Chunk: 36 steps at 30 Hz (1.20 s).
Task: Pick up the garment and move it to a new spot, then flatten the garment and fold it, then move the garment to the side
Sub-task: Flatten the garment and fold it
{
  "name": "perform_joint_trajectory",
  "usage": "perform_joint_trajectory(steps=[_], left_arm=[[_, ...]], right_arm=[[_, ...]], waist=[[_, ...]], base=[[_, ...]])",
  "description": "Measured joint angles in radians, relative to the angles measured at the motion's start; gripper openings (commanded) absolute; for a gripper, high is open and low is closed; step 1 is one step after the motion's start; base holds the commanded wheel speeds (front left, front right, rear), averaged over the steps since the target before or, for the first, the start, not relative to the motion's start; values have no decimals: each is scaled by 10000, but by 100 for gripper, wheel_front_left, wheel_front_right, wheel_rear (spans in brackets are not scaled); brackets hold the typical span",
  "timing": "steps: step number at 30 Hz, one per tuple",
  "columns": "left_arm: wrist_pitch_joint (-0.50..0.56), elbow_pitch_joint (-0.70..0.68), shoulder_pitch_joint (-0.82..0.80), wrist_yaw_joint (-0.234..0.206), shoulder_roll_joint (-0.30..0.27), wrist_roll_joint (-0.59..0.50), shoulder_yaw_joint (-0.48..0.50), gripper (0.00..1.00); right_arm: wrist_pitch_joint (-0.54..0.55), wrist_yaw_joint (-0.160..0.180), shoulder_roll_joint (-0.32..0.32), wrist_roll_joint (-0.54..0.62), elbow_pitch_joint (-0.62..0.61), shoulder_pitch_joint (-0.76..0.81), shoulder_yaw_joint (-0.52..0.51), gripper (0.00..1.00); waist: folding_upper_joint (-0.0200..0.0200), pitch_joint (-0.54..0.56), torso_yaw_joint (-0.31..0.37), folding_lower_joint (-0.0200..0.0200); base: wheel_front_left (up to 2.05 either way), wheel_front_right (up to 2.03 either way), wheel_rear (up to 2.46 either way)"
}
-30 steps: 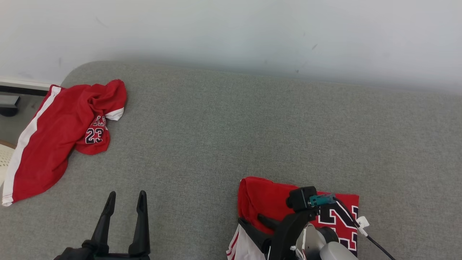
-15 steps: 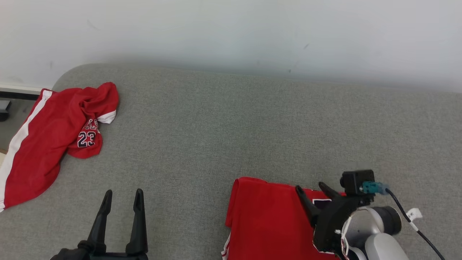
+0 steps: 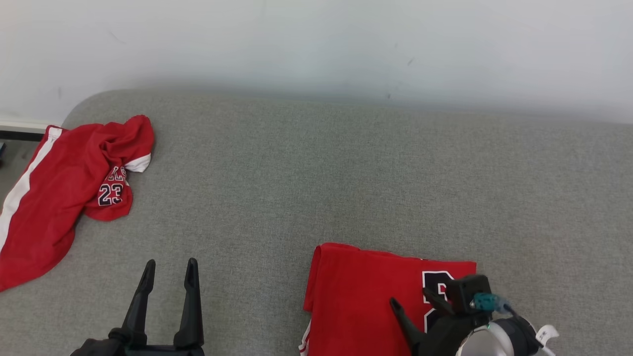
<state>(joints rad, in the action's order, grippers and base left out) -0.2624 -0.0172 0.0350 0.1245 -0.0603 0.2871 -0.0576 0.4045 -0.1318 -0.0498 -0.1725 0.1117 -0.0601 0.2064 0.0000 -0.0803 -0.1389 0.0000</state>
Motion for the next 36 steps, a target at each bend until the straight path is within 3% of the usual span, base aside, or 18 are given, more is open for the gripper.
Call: perform_joint_trajectory(steps=[7, 15, 21, 36], left_arm=[[0, -50, 135, 2, 10, 58, 190, 100], [0, 192, 496, 4, 50, 213, 328, 100], [0, 435, 572, -10, 59, 27, 479, 100], [0, 867, 1094, -278, 88, -646, 1116, 100]], right_arm=[[-1446, 0, 6, 353, -370, 493, 33, 100], [-4165, 0, -6, 249, -297, 1048, -1051, 100], [-5578, 0, -6, 157, 105, 1058, -1801, 100], [-6251, 0, -12, 493, 1101, 723, -2704, 100]], waist=[[0, 263, 57, 0], [0, 641, 367, -2], [-1, 892, 748, -2], [0, 1206, 1382, 0]], base=[[0, 0, 0], [0, 0, 0], [0, 0, 0], [0, 0, 0]])
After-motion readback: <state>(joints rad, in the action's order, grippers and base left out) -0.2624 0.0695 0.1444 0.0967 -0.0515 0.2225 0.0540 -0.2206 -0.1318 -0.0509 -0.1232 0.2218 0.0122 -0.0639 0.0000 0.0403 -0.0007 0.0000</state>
